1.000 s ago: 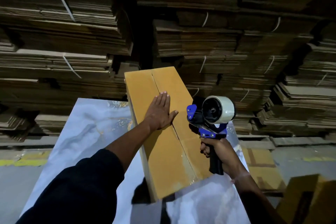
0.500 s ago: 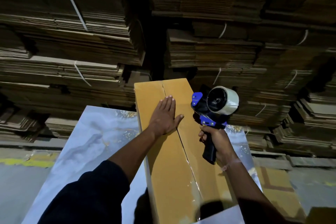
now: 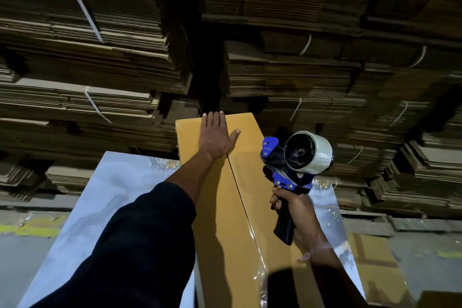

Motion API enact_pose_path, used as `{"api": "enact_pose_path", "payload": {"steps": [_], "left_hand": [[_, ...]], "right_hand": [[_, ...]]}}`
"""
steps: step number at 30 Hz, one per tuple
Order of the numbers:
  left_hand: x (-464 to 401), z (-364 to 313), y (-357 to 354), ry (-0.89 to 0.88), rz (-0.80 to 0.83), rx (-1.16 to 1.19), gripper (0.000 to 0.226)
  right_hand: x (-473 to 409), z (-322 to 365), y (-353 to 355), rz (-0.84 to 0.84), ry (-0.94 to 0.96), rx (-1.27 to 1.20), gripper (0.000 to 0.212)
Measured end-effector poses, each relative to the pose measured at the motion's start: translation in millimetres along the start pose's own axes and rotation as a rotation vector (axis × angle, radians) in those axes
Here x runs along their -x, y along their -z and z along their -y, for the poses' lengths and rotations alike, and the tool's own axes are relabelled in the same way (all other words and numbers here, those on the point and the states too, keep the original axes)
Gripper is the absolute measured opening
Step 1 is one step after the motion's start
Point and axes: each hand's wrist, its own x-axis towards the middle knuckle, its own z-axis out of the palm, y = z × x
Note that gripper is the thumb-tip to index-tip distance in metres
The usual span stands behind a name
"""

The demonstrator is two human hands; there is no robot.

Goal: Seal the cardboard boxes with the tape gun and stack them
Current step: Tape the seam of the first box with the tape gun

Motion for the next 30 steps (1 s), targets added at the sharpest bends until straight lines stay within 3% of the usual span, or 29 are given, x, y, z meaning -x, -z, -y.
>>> {"api": "enact_pose_path", "payload": {"steps": [5, 14, 19, 30], "left_hand": [[-4, -4, -2, -0.043, -0.052, 0.000, 0.100], [26, -43, -12, -0.268, -0.138, 0.072, 0.093], [50, -63, -15, -0.368, -0.132, 0.123, 0.094], [103, -120, -15, -0.603, -0.099, 0.216, 0.086]], "right_hand": [[2, 5, 2, 0.023, -0.051, -0.059, 0.013], [30, 24, 36, 0.029, -0.039, -0.104, 0.027], [39, 31, 56, 0.053, -0.056, -0.115, 0.014], [55, 20, 106, 0.078, -0.088, -0.096, 0.011]]}}
